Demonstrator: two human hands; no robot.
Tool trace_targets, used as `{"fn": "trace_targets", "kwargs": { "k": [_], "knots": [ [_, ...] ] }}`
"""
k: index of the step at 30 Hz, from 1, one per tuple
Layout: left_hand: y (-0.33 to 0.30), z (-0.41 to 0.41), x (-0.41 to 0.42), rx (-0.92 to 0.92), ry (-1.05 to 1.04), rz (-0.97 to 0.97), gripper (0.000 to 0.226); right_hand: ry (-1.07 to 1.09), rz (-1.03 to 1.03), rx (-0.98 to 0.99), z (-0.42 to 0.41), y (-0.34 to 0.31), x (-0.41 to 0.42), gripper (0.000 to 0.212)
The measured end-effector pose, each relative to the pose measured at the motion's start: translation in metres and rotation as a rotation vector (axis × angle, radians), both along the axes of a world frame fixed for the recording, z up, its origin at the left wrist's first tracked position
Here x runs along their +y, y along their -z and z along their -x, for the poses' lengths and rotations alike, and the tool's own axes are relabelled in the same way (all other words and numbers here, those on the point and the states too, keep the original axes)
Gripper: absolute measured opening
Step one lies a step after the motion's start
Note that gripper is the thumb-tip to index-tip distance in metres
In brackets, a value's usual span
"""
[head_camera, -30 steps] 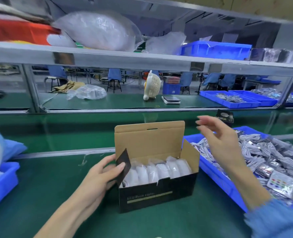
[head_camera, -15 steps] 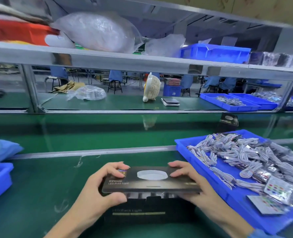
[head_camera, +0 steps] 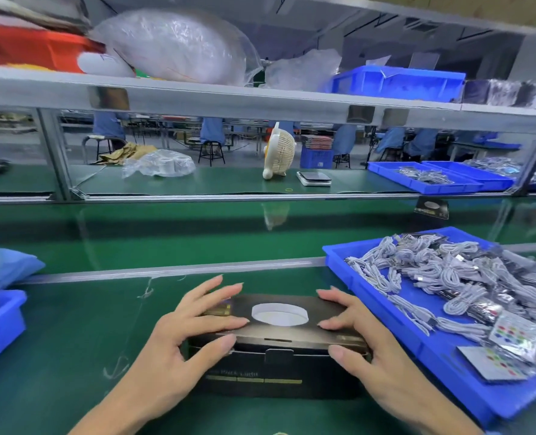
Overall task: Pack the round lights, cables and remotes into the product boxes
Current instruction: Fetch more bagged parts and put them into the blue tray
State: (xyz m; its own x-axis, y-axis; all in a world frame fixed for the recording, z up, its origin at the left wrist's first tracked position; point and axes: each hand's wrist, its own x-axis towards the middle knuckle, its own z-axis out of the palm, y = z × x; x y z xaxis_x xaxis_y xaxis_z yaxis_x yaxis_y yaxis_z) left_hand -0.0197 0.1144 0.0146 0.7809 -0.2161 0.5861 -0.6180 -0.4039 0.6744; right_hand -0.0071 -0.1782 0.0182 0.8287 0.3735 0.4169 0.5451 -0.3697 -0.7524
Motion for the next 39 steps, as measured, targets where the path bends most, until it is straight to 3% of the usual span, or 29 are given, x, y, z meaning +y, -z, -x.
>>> {"fn": "trace_targets", "kwargs": {
  "k": [2, 5, 8, 10, 13, 21, 26, 31, 36, 39],
  "knots": [
    [0.001, 0.001, 0.002, -0.078, -0.009, -0.083, 0.027, 0.068, 0.112, -0.13, 0.006, 0.001, 0.001, 0.026],
    [0.004, 0.0, 0.004, -0.208, -0.004, -0.226, 0.035, 0.206, 0.283, -0.53, 0.009, -0.002, 0.004, 0.028],
    [0.006, -0.002, 0.002, -0.244, -0.024, -0.201, 0.03, 0.186, 0.313, -0.881, 0.009, -0.004, 0.022, 0.017],
    [0.004, -0.002, 0.001, -0.21, -0.029, -0.149, 0.028, 0.133, 0.322, -0.956, 0.006, -0.005, 0.041, 0.011],
    [0.007, -0.001, 0.0, -0.213, -0.031, -0.117, 0.025, 0.111, 0.36, -0.962, 0.004, -0.003, 0.056, 0.01],
    [0.021, -0.003, 0.006, -0.53, -0.098, -0.08, 0.016, 0.138, 0.338, -0.92, 0.002, 0.003, 0.055, 0.015],
    [0.025, -0.006, 0.007, -0.576, -0.066, -0.086, 0.013, 0.168, 0.331, -0.951, 0.002, 0.008, 0.053, 0.016],
    [0.02, -0.001, 0.007, -0.61, -0.122, -0.267, 0.016, 0.177, 0.318, -0.959, 0.004, 0.007, 0.054, 0.016],
    [0.011, 0.006, -0.008, -0.703, -0.392, -0.54, 0.037, 0.164, 0.332, -0.934, 0.007, 0.004, 0.054, 0.016],
    [0.006, 0.009, -0.011, -0.669, -0.401, -0.55, 0.042, 0.151, 0.329, -0.91, 0.008, 0.004, 0.054, 0.016]
  ]
}}
